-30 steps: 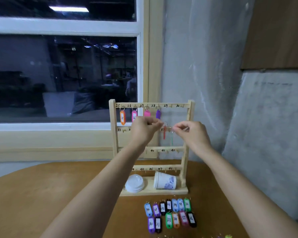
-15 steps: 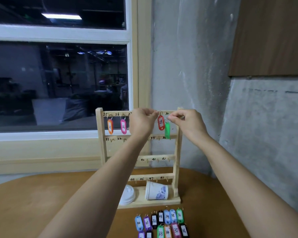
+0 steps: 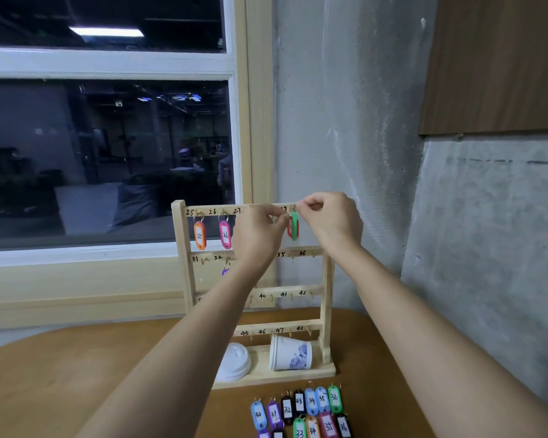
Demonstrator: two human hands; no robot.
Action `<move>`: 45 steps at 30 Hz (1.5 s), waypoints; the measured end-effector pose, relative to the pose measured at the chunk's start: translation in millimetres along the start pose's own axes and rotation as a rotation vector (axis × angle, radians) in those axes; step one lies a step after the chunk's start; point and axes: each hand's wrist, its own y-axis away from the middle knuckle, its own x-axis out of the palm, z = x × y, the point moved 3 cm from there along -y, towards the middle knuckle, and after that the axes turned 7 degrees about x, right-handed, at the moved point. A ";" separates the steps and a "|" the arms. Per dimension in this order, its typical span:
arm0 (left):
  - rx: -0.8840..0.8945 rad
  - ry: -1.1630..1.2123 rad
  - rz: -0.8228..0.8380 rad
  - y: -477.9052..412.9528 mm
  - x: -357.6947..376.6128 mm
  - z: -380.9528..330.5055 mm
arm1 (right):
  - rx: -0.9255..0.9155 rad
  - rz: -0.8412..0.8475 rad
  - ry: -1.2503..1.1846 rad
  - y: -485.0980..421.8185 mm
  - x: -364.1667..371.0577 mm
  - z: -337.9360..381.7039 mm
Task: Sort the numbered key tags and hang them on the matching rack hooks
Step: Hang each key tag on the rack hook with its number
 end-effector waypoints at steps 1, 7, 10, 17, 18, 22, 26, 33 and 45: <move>0.019 0.002 0.000 0.6 -1.3 0.4 | -0.002 -0.017 0.016 0.5 0.1 0.8; 0.103 -0.042 0.119 13.4 -8.7 12.3 | -0.061 -0.023 0.237 9.4 6.6 0.0; 0.105 -0.028 0.266 33.2 -11.7 27.2 | -0.070 0.078 0.199 33.0 5.5 -14.1; -0.041 -0.142 0.605 109.9 -8.4 106.8 | -0.023 0.496 0.138 124.9 39.6 -77.9; -0.055 -0.164 0.634 121.8 -6.8 119.3 | -0.005 0.542 0.159 136.9 46.9 -89.0; -0.140 -0.239 0.722 168.1 -0.4 166.2 | 0.023 0.695 0.257 173.1 73.0 -122.8; -0.243 -0.285 0.739 194.3 5.3 201.0 | 0.006 0.791 0.323 194.9 88.3 -141.4; -0.217 -0.206 0.757 198.6 25.8 209.7 | -0.065 0.904 0.340 211.5 105.6 -151.0; -0.162 -0.282 0.738 197.5 45.0 206.9 | -0.207 0.851 0.412 222.9 114.3 -151.3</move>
